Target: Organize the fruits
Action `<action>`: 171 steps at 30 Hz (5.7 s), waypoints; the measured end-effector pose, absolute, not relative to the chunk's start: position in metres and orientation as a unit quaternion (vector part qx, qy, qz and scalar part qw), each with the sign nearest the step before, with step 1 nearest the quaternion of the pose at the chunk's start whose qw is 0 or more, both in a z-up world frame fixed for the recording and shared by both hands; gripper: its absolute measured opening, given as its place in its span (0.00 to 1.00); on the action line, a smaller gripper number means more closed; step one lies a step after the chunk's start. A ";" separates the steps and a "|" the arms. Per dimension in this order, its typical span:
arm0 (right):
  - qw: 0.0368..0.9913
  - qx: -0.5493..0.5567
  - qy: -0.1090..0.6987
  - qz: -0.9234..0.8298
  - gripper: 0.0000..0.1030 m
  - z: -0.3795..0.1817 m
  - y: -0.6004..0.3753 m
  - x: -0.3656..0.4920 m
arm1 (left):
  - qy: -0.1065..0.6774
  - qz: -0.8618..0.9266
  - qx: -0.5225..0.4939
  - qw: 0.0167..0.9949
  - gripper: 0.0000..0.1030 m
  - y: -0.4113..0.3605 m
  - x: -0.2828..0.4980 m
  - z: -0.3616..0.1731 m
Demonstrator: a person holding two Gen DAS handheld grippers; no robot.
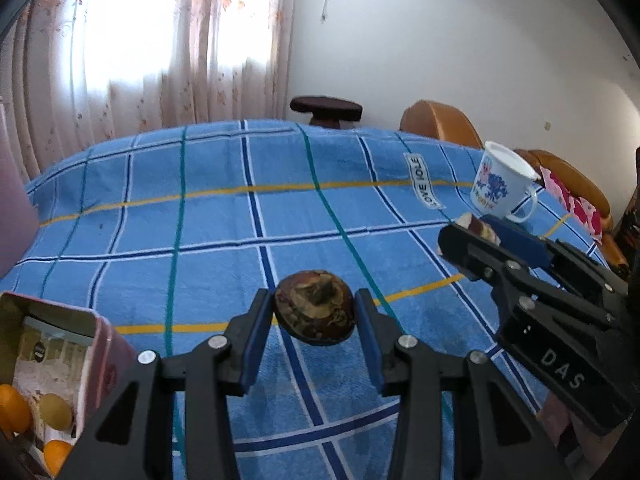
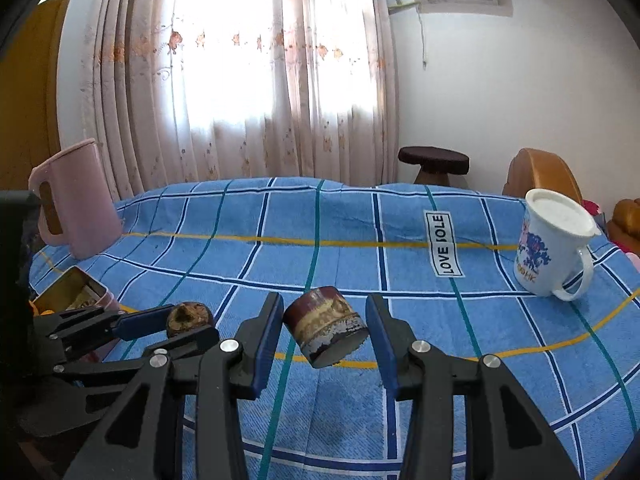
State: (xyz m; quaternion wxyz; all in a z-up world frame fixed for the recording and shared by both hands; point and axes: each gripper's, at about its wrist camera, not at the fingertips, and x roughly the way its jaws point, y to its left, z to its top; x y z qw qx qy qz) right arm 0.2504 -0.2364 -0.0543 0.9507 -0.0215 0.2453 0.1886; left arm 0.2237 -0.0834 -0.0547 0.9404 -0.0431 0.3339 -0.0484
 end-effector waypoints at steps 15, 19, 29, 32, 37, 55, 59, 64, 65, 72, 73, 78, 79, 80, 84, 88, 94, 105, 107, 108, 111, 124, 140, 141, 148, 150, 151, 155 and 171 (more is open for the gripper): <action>0.964 -0.030 0.189 0.185 0.43 -0.047 -0.238 0.224 | 0.277 -0.030 -0.038 0.960 0.42 -0.080 0.195 -0.043; 0.966 -0.031 0.179 0.185 0.43 -0.046 -0.239 0.218 | 0.264 -0.027 -0.030 0.964 0.42 -0.081 0.189 -0.040; 0.969 -0.035 0.160 0.186 0.43 -0.044 -0.239 0.208 | 0.237 -0.019 -0.016 0.971 0.42 -0.083 0.175 -0.035; 0.970 -0.036 0.154 0.187 0.43 -0.043 -0.239 0.204 | 0.226 -0.016 -0.013 0.974 0.42 -0.084 0.170 -0.034; 0.971 -0.038 0.146 0.188 0.43 -0.043 -0.239 0.199 | 0.212 -0.012 -0.012 0.977 0.42 -0.084 0.165 -0.032; 0.975 -0.044 0.114 0.183 0.43 -0.041 -0.242 0.172 | 0.171 -0.005 0.000 0.985 0.42 -0.084 0.145 -0.028; 0.977 -0.047 0.107 0.180 0.43 -0.040 -0.242 0.165 | 0.170 -0.007 0.000 0.985 0.42 -0.083 0.143 -0.027; 0.977 -0.047 0.104 0.182 0.43 -0.039 -0.241 0.158 | 0.169 -0.010 0.000 0.985 0.42 -0.083 0.139 -0.027; 0.977 -0.047 0.104 0.182 0.43 -0.039 -0.242 0.158 | 0.170 -0.011 0.000 0.985 0.42 -0.083 0.139 -0.027; 0.973 -0.037 0.117 0.196 0.43 -0.040 -0.242 0.159 | 0.179 -0.019 -0.009 0.984 0.42 -0.077 0.133 -0.028; 0.973 -0.035 0.118 0.197 0.43 -0.040 -0.242 0.159 | 0.181 -0.020 -0.012 0.983 0.42 -0.075 0.131 -0.028; 0.969 -0.029 0.123 0.213 0.43 -0.040 -0.237 0.154 | 0.186 -0.023 -0.021 0.982 0.42 -0.067 0.124 -0.028; 0.968 -0.031 0.122 0.215 0.43 -0.040 -0.235 0.153 | 0.187 -0.023 -0.022 0.982 0.42 -0.065 0.123 -0.028; 0.967 -0.029 0.124 0.220 0.43 -0.040 -0.232 0.152 | 0.187 -0.024 -0.023 0.982 0.42 -0.064 0.121 -0.029; 0.962 -0.022 0.128 0.238 0.43 -0.037 -0.223 0.149 | 0.188 -0.022 -0.026 0.981 0.42 -0.056 0.115 -0.029; 0.958 -0.020 0.129 0.257 0.43 -0.033 -0.210 0.144 | 0.192 -0.017 -0.027 0.981 0.42 -0.047 0.106 -0.027; 0.950 -0.029 0.128 0.285 0.43 -0.027 -0.183 0.139 | 0.191 -0.006 -0.037 0.981 0.42 -0.025 0.093 -0.022; 0.921 -0.036 0.144 0.359 0.43 -0.019 -0.119 0.133 | 0.199 0.055 -0.057 0.977 0.42 0.045 0.063 -0.016; 0.913 -0.040 0.154 0.375 0.43 -0.023 -0.104 0.131 | 0.205 0.059 -0.062 0.975 0.42 0.054 0.057 -0.018; 0.911 -0.043 0.156 0.379 0.43 -0.024 -0.100 0.130 | 0.206 0.061 -0.065 0.974 0.42 0.059 0.054 -0.019; 0.902 -0.053 0.166 0.396 0.43 -0.030 -0.082 0.126 | 0.215 0.069 -0.073 0.971 0.42 0.069 0.046 -0.024; 0.860 -0.091 0.248 0.436 0.44 -0.065 -0.039 0.123 | 0.236 0.098 -0.071 0.964 0.43 0.083 0.032 -0.045; 0.854 -0.093 0.266 0.438 0.51 -0.068 -0.039 0.122 | 0.236 0.112 -0.076 0.962 0.54 0.091 0.029 -0.046; 0.854 -0.090 0.266 0.437 0.52 -0.068 -0.040 0.123 | 0.235 0.115 -0.075 0.962 0.58 0.091 0.028 -0.045; 0.863 -0.084 0.262 0.423 0.57 -0.063 -0.045 0.122 | 0.219 0.123 -0.074 0.965 0.79 0.092 0.022 -0.037; 0.868 -0.081 0.256 0.418 0.59 -0.058 -0.049 0.121 | 0.216 0.125 -0.075 0.965 0.87 0.092 0.020 -0.035; 0.870 -0.078 0.253 0.416 0.60 -0.056 -0.052 0.121 | 0.213 0.126 -0.075 0.966 0.93 0.092 0.019 -0.034; 0.879 -0.074 0.240 0.404 0.63 -0.045 -0.061 0.117 | 0.206 0.124 -0.072 0.968 0.95 0.088 0.015 -0.029; 0.916 -0.053 0.207 0.340 0.73 -0.019 -0.117 0.101 | 0.186 0.112 -0.065 0.974 1.00 0.072 0.003 -0.011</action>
